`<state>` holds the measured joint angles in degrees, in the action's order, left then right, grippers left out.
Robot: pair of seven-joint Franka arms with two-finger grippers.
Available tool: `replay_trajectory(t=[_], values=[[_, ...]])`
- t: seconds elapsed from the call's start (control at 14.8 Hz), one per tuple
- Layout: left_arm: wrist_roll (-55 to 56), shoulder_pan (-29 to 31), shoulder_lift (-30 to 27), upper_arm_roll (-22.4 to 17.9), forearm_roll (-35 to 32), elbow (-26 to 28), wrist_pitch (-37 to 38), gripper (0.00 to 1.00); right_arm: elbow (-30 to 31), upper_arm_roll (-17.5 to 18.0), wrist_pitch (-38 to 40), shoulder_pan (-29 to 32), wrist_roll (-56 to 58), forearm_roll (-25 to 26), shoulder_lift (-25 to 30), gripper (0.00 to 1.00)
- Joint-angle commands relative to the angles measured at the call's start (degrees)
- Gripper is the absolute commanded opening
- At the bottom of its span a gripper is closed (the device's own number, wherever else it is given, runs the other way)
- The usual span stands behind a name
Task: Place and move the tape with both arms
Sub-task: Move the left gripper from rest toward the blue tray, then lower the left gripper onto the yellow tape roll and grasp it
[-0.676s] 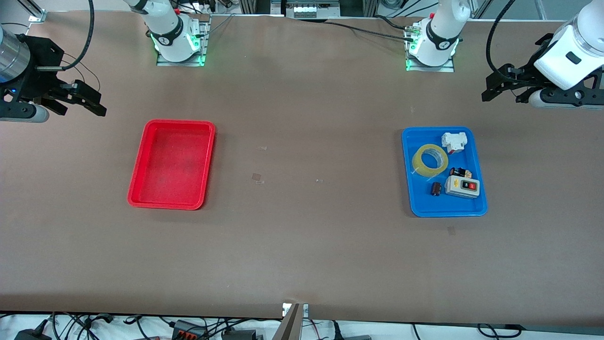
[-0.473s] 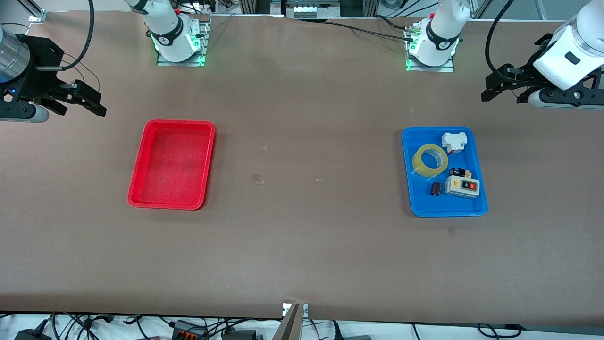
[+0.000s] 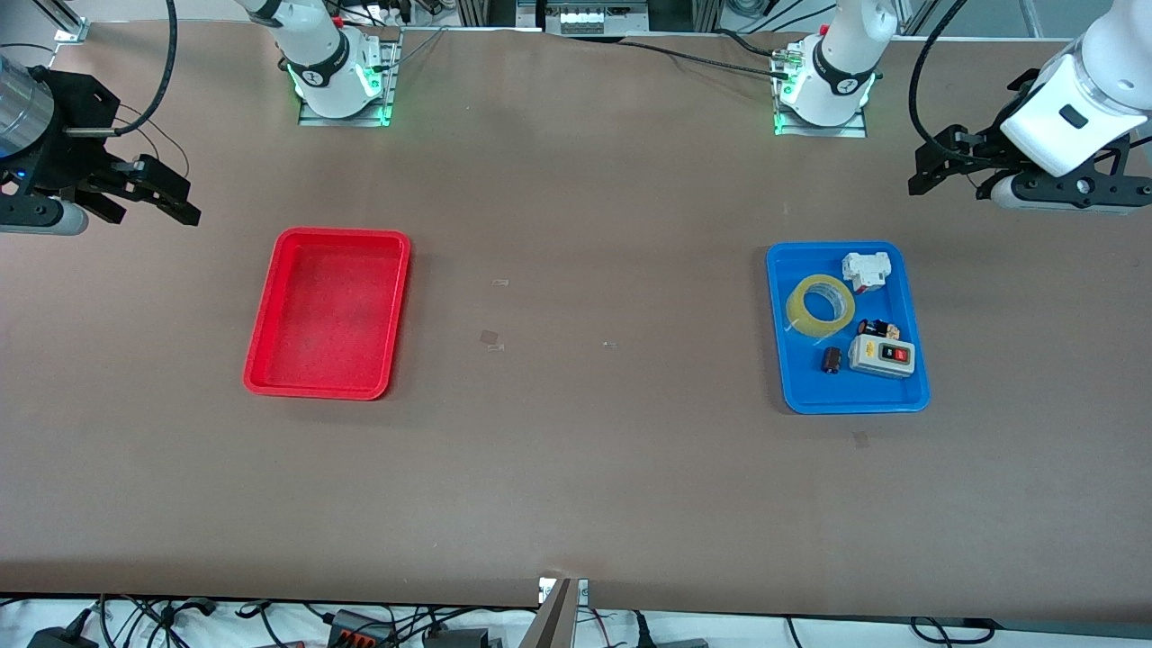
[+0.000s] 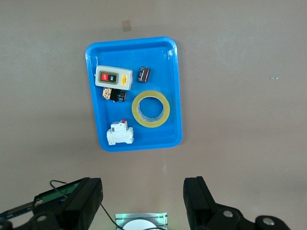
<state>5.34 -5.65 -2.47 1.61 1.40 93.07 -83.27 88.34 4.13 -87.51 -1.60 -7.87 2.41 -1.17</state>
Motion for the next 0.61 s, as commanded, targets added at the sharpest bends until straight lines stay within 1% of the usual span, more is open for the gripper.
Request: replay_trajectory(t=[0.0, 0.14, 0.2, 0.27, 0.47, 0.54], values=[[-0.2, 0.5, 2.1, 0.1, 0.9, -0.3, 0.2, 1.0, -1.2, -0.1, -0.1, 0.2, 0.8, 0.1, -0.5, 0.99], [0.5, 1.7, 4.1, -0.6, 1.1, 0.0, 1.3, 1.0, -1.1, -0.1, -0.1, 0.2, 0.8, 0.1, -0.5, 0.99], [-0.1, 2.6, 4.3, -0.6, 1.1, 1.1, 1.1, 1.0, -0.9, -0.1, -0.1, 0.1, 0.8, 0.1, -0.5, 0.99], [-0.1, 2.7, 4.6, -0.6, 1.1, 3.0, -0.9, 1.0, -0.9, -0.1, -0.1, 0.1, 0.8, 0.1, -0.5, 0.99], [0.5, 3.0, 4.6, -0.6, 1.1, 11.8, -11.6, 1.0, -0.8, -0.1, -0.1, -0.1, 0.8, 0.1, -0.5, 0.99], [0.5, 3.1, 4.5, -0.6, 1.1, 16.1, -17.5, 1.0, -0.8, -0.1, -0.1, -0.1, 0.8, 0.1, -0.5, 0.99]])
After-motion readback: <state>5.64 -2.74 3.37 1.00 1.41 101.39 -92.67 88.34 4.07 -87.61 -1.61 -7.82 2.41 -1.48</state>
